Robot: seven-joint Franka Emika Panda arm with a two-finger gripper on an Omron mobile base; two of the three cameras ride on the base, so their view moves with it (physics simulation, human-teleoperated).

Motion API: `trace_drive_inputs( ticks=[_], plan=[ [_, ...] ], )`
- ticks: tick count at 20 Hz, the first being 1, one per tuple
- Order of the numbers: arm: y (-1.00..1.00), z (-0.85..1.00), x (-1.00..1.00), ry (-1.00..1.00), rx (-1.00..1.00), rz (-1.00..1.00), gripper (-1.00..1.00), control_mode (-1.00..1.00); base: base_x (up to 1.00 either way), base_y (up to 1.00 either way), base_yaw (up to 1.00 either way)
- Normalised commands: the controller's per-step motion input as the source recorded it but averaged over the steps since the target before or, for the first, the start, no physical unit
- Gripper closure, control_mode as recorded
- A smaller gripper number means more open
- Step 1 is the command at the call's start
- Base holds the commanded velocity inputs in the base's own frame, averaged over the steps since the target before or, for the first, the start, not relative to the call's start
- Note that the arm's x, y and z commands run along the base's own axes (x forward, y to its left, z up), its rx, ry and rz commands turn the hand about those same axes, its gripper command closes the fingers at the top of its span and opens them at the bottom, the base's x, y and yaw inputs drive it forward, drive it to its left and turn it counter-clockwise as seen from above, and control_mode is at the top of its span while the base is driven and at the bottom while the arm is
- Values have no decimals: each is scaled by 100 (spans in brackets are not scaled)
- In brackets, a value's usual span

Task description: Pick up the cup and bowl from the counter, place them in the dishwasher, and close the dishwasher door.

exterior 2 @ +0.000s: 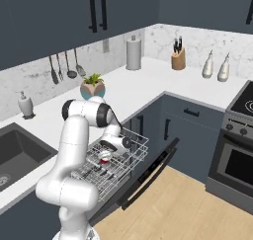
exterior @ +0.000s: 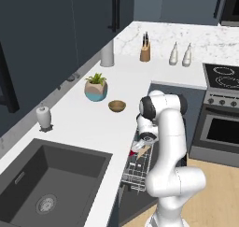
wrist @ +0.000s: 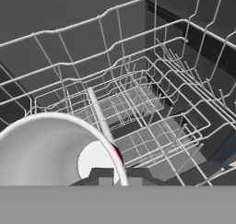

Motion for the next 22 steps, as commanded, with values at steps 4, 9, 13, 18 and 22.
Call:
trace_drive_inputs(
  ticks=[4,9,13,18,22],
  plan=[
    [-10,-89,6,-2,-3,8,100,-100,0,0,0],
    [-11,-82,0,0,-2,7,-100,-100,0,0,0],
    [-3,-16,-1,-2,0,2,-100,-100,0,0,0],
    [-16,67,-39,-10,2,0,-100,-100,0,0,0],
    [-22,100,-30,-9,0,0,-100,-100,0,0,0]
  ],
)
